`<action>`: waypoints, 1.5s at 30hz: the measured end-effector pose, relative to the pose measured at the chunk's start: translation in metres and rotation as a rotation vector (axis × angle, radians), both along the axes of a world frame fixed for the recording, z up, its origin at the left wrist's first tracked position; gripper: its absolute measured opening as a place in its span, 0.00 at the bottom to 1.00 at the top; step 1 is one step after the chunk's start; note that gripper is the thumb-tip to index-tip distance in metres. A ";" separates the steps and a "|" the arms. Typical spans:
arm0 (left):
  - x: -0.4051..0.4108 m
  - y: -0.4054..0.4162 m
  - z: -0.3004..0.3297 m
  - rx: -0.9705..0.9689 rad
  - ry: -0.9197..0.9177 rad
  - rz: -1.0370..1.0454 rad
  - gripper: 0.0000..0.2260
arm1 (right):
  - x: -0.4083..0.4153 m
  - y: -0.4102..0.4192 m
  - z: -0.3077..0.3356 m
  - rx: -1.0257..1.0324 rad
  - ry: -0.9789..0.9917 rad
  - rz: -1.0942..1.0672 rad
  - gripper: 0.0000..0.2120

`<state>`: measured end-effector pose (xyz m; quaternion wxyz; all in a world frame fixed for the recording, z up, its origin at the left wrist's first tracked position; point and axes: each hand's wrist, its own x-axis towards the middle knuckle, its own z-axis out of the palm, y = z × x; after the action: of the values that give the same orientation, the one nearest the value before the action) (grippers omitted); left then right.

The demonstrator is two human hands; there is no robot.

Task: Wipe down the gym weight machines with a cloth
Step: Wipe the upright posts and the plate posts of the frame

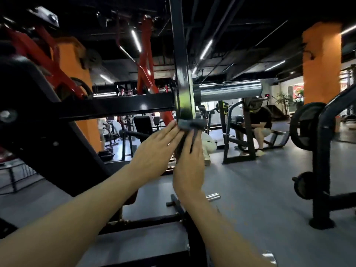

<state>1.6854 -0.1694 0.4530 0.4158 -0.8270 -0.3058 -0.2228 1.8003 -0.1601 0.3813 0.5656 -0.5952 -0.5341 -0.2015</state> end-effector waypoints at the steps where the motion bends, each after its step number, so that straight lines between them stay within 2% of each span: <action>1: 0.002 0.000 0.001 0.015 0.056 0.030 0.35 | 0.002 -0.004 -0.021 -0.046 0.045 0.035 0.42; 3: 0.005 0.000 -0.002 0.021 0.125 0.066 0.40 | 0.009 -0.012 -0.062 -0.181 0.129 0.127 0.43; 4: 0.007 0.001 -0.003 0.031 0.146 0.069 0.42 | 0.013 -0.016 -0.074 -0.248 0.142 0.176 0.39; 5: 0.008 0.001 -0.004 0.041 0.167 0.077 0.43 | 0.017 -0.017 -0.078 -0.258 0.151 0.224 0.31; 7: 0.007 0.001 -0.002 0.061 0.210 0.118 0.43 | 0.027 -0.015 -0.058 -0.148 0.207 0.324 0.15; 10: 0.004 0.000 0.007 0.113 0.299 0.147 0.39 | 0.048 -0.015 0.014 -0.130 0.299 0.602 0.23; 12: 0.001 0.000 0.015 0.147 0.349 0.160 0.36 | 0.060 -0.016 0.054 -0.200 0.306 0.726 0.27; 15: 0.000 -0.002 0.018 0.148 0.381 0.193 0.35 | 0.069 -0.021 0.066 -0.298 0.255 0.831 0.33; 19: 0.007 -0.005 0.007 0.109 0.347 0.250 0.35 | 0.063 -0.034 0.007 -0.251 0.290 0.849 0.34; 23: 0.017 -0.013 -0.001 0.100 0.310 0.322 0.35 | 0.067 -0.044 -0.076 -0.443 0.434 0.810 0.35; 25: 0.022 -0.020 0.000 0.093 0.321 0.375 0.36 | 0.072 -0.045 -0.073 -0.498 0.425 0.815 0.37; 28: 0.023 -0.026 0.002 0.113 0.353 0.391 0.35 | 0.069 -0.033 -0.019 -0.353 0.340 0.875 0.44; 31: 0.025 -0.027 -0.005 0.144 0.410 0.373 0.31 | 0.063 -0.021 0.014 -0.271 0.294 0.884 0.45; 35: 0.026 -0.025 -0.032 0.138 0.429 0.335 0.32 | 0.060 -0.029 -0.053 -0.220 0.297 0.826 0.44; 38: 0.029 -0.027 -0.056 0.082 0.472 0.315 0.34 | 0.055 -0.040 -0.135 -0.346 0.390 0.768 0.45; 41: 0.037 -0.029 -0.077 0.067 0.583 0.308 0.32 | 0.048 -0.053 -0.192 -0.447 0.399 0.695 0.43; 43: 0.045 -0.030 -0.083 0.064 0.645 0.308 0.30 | 0.049 -0.054 -0.189 -0.490 0.409 0.678 0.41; 45: 0.052 -0.031 -0.084 0.069 0.677 0.304 0.28 | 0.055 -0.046 -0.160 -0.441 0.400 0.721 0.39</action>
<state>1.7372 -0.2000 0.3694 0.5494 -0.7844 -0.2626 0.1175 1.8552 -0.2064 0.2216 0.5514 -0.5046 -0.6175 0.2451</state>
